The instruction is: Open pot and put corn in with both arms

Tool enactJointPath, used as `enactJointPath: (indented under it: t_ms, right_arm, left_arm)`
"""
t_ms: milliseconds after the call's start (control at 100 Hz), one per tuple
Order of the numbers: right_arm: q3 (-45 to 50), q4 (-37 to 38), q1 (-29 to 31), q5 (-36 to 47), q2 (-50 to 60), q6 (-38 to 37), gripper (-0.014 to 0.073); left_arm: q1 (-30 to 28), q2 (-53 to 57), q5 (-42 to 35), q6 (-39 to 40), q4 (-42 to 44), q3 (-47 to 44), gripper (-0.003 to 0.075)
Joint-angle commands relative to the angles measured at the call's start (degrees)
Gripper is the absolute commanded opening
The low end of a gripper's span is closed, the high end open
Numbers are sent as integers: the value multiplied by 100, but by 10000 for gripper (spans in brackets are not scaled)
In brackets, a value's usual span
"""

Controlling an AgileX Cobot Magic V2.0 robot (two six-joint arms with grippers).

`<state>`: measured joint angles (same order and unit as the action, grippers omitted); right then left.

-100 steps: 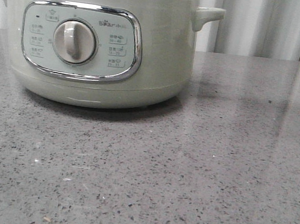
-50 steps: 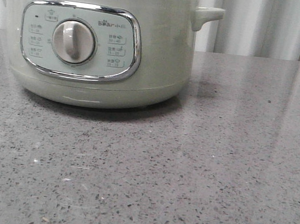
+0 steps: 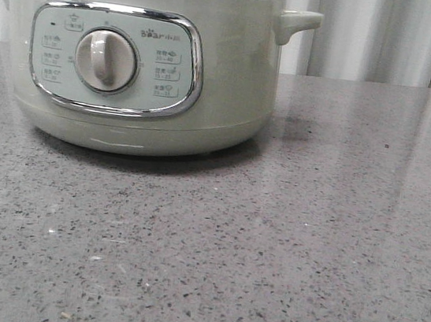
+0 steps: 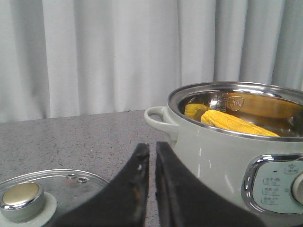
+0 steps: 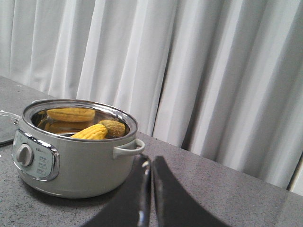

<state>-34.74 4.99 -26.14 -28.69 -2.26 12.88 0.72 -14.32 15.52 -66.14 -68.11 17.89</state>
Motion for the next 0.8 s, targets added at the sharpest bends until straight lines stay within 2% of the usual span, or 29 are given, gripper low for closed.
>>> enactJointPath:
  t_ms: [0, 370, 480, 540, 610, 750, 790]
  right_arm:
    - [-116, 80, 27, 488, -80, 17, -52]
    - [-105, 80, 27, 488, -80, 17, -52]
    - [-78, 80, 27, 440, -80, 17, -52]
    - [-78, 80, 27, 438, -80, 17, -52]
    - [-78, 80, 27, 438, -80, 17, -52]
    - [-78, 80, 27, 438, -80, 17, -52]
    - [-78, 80, 27, 438, -80, 17, -52]
  left_arm:
    - [39, -63, -122, -4, -147, 152, -20]
    - [39, -10, -132, -4, -147, -15, -20]
    - [39, 270, -936, -58, 135, -265, -20]
    - [39, 442, -1112, 29, 522, -480, -20]
    - [39, 693, -1101, 683, 1594, -798, -20]
    - [39, 1323, -844, 3515, 3894, -1351, -20]
    - [39, 1481, -674, 4030, 4350, -1439, -20]
